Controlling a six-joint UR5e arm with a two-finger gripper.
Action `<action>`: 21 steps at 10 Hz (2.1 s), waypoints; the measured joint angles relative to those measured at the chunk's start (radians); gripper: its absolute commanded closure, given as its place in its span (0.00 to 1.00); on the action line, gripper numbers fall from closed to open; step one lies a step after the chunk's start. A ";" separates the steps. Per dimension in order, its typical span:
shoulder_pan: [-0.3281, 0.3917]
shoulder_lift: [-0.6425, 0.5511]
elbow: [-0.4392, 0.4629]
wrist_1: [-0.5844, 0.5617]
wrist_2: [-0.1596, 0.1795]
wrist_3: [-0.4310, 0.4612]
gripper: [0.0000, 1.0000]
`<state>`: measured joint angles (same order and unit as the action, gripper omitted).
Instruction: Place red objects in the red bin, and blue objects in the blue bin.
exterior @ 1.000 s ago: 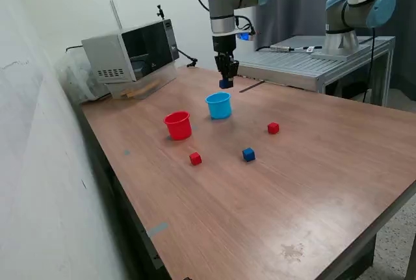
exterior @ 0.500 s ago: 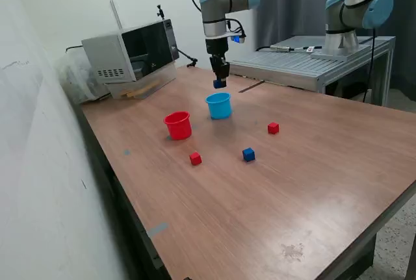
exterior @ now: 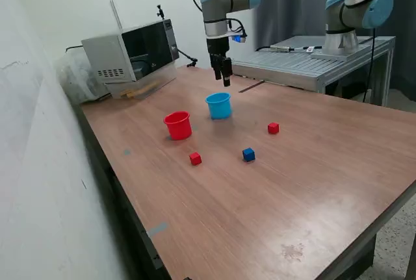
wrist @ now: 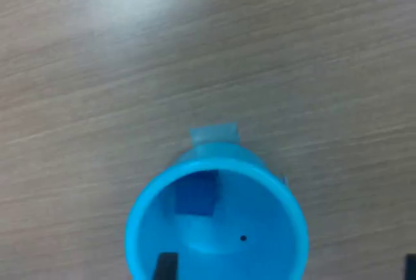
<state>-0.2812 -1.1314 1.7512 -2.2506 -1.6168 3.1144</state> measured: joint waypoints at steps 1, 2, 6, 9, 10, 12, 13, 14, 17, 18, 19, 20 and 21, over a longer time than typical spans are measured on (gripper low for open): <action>0.009 -0.029 0.008 0.002 0.000 0.000 0.00; 0.028 -0.078 0.017 0.021 0.000 0.003 0.00; 0.220 -0.319 0.017 0.199 0.002 0.103 0.00; 0.344 -0.378 -0.001 0.255 0.002 0.188 0.00; 0.367 -0.373 -0.021 0.258 0.002 0.225 0.00; 0.407 -0.310 -0.113 0.254 0.002 0.306 0.00; 0.425 -0.243 -0.184 0.251 0.002 0.347 0.00; 0.439 -0.163 -0.255 0.239 0.003 0.377 0.00; 0.452 0.052 -0.371 0.147 0.004 0.405 0.00; 0.452 0.113 -0.387 0.115 0.005 0.406 0.00; 0.453 0.170 -0.397 0.087 0.006 0.407 0.00; 0.453 0.220 -0.403 0.064 0.006 0.407 0.00; 0.452 0.267 -0.412 0.047 0.006 0.402 0.00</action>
<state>0.1711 -0.8640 1.3389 -2.2041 -1.6108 3.5161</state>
